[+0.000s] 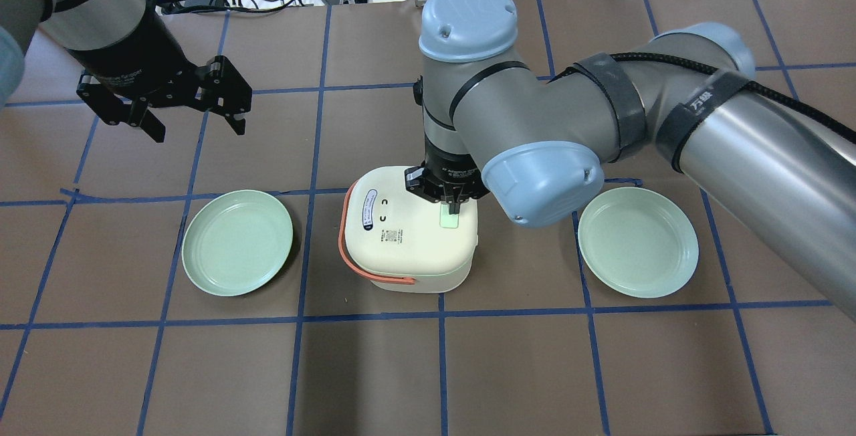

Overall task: Press rice cooker button
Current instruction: 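Press down on the green lid button with the closed right gripper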

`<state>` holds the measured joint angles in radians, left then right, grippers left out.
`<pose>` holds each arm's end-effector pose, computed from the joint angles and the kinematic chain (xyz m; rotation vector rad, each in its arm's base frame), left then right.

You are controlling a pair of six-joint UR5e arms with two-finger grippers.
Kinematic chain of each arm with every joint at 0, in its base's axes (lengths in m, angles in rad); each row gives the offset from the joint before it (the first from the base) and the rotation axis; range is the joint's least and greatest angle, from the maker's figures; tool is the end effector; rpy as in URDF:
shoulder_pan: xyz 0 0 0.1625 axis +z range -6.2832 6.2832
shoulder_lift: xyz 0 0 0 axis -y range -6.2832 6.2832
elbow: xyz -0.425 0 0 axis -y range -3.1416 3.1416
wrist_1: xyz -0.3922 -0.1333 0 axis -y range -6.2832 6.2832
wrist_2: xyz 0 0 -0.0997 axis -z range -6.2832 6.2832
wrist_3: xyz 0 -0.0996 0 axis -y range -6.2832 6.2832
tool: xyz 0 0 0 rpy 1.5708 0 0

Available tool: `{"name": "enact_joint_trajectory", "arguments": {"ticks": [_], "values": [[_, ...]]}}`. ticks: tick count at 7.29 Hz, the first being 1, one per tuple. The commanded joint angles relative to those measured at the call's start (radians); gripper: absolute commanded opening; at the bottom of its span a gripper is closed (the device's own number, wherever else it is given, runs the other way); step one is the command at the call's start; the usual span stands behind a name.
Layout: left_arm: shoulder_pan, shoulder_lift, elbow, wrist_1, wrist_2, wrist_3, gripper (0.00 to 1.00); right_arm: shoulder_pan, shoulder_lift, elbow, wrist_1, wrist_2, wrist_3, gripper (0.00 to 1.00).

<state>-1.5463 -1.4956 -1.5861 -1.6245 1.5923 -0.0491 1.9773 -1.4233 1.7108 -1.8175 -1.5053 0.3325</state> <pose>-0.1199 -0.4630 0.5108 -0.1149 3.1180 -0.0101 0.3396 -0.4353 0.3683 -0.1124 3.0917 0.0955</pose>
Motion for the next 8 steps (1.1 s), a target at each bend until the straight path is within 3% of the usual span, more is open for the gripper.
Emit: {"name": "enact_joint_trajectory", "arguments": {"ticks": [1,6,7,8], "values": [[0.0,0.0,0.0,0.0,0.0,0.0,1.0,0.0,0.004,0.001,-0.002,-0.001,-0.001,0.0],[0.0,0.0,0.0,0.0,0.0,0.0,1.0,0.0,0.011,0.017,-0.003,0.004,-0.001,0.0],[0.0,0.0,0.0,0.0,0.0,0.0,1.0,0.0,0.009,-0.002,0.0,-0.001,-0.001,0.07],[0.0,0.0,0.0,0.0,0.0,0.0,1.0,-0.002,0.0,-0.016,-0.002,-0.003,0.01,0.85]]}}
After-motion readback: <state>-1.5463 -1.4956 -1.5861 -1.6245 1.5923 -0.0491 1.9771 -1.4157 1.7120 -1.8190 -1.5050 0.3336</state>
